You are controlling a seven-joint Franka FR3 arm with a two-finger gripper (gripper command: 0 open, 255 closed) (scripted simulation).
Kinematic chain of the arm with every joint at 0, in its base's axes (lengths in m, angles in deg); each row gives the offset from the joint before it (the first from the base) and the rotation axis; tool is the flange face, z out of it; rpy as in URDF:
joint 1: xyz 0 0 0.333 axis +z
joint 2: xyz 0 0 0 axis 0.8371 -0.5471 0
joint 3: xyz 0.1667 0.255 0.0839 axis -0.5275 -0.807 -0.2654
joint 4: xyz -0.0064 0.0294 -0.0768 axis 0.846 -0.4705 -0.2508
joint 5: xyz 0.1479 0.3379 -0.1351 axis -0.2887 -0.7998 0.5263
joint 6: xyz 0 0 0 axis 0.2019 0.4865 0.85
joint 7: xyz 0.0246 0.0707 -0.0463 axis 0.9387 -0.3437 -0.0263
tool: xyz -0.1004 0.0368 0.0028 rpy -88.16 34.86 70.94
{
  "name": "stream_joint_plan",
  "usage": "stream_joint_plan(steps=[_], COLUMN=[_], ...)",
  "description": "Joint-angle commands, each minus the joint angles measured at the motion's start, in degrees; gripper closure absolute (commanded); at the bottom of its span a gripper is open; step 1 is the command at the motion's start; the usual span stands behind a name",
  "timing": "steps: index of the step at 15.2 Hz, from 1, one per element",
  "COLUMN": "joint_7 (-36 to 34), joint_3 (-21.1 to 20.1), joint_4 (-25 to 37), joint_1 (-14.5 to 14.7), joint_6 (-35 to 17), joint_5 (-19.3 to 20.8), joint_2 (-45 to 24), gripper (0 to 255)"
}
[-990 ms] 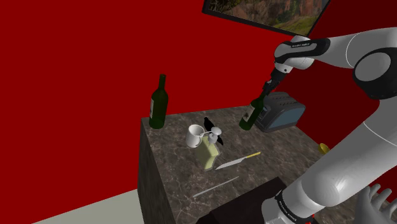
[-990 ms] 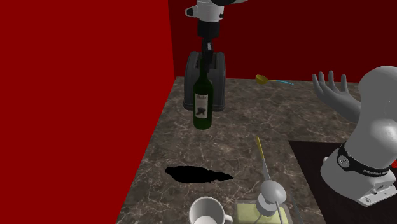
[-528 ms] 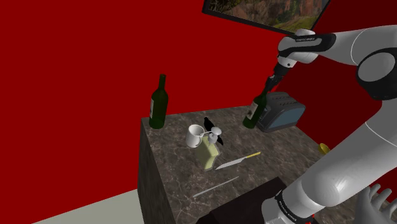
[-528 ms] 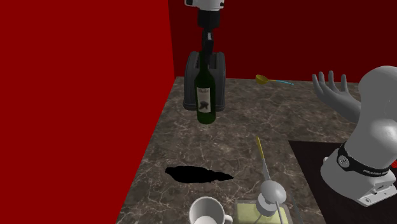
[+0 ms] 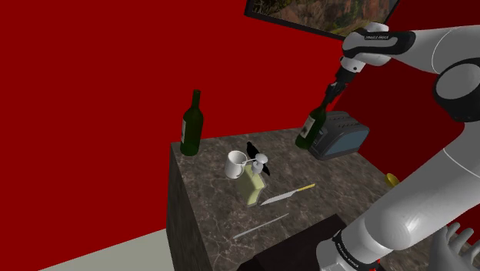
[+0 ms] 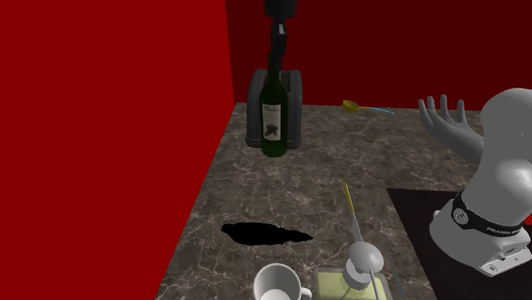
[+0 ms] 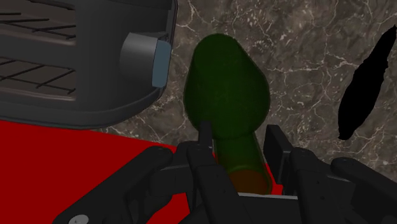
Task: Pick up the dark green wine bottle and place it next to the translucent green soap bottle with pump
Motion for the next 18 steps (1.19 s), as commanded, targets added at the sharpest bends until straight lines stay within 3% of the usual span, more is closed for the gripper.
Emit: stream_joint_plan(steps=[1,18], joint_7=[0.15,0.64], joint_3=[0.09,0.49], joint_4=[1.57,17.13], joint_1=[-0.09,-0.5], joint_6=[1.56,15.22], joint_5=[0.0,-1.11], joint_2=[-0.01,-2.23], gripper=[255,255])
